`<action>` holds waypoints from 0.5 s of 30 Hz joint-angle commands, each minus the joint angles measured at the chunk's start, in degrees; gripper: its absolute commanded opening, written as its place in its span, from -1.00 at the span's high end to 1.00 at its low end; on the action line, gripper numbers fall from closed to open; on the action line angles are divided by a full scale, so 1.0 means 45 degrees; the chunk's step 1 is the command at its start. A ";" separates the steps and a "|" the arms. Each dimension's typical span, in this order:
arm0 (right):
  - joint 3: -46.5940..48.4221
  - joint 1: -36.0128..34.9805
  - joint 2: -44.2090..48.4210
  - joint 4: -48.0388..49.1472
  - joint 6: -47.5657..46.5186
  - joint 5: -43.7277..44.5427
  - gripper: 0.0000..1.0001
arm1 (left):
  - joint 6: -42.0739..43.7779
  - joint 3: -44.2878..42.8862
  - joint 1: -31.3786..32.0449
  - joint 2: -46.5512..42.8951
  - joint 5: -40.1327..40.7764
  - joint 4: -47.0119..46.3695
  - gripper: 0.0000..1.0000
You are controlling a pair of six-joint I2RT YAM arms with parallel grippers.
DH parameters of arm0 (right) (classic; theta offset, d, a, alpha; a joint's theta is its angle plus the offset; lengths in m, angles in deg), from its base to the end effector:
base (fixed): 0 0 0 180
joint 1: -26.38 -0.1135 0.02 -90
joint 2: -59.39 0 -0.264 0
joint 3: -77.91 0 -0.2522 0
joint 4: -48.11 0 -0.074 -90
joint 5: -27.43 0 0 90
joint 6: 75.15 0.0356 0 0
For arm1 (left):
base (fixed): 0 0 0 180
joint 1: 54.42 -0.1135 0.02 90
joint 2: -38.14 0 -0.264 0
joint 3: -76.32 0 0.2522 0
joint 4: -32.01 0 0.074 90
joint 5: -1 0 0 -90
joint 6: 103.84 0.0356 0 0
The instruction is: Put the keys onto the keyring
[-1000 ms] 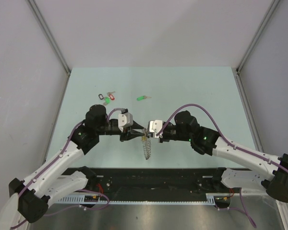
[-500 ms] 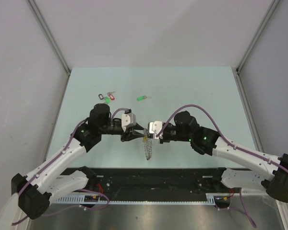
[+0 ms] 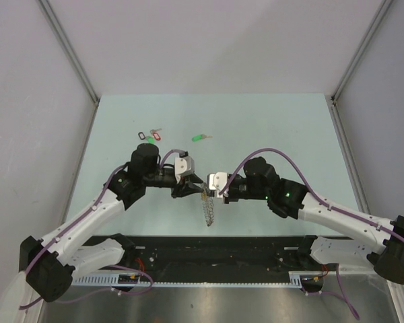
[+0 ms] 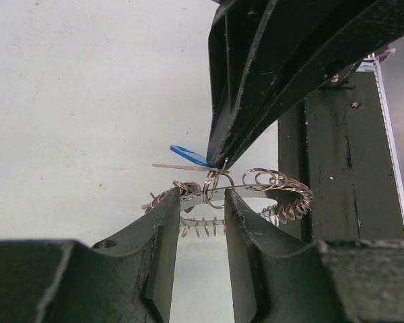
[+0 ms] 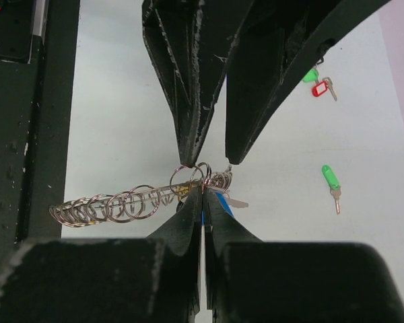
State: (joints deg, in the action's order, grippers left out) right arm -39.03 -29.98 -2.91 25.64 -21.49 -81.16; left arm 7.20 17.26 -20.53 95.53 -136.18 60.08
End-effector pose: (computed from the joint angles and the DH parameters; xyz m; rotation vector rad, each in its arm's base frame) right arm 0.1288 0.2141 0.3107 -1.5654 1.1932 0.5459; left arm 0.1662 -0.1431 0.2996 1.3558 1.4737 -0.9729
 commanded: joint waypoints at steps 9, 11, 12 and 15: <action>0.0119 -0.0249 0.0466 0.0646 -0.0363 -0.0303 1.00 | 0.0383 -0.0988 0.0028 0.0744 -0.0980 0.0648 0.58; 0.0139 -0.0269 0.0428 0.0627 -0.0382 -0.0283 1.00 | 0.0403 -0.1027 0.0028 0.0802 -0.1039 0.0669 0.73; 0.0119 -0.0269 0.0447 0.0627 -0.0382 -0.0283 1.00 | 0.0403 -0.1027 0.0028 0.0783 -0.1117 0.0669 0.82; 0.0138 -0.0269 0.0408 0.0588 -0.0421 -0.0167 1.00 | 0.0306 -0.1008 0.0028 0.0705 -0.1137 0.0552 1.00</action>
State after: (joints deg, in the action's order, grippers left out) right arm -39.03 -30.74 -2.85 25.20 -22.52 -81.46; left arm 7.46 15.27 -20.44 99.07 -138.30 62.83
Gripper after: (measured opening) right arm 0.009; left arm 0.018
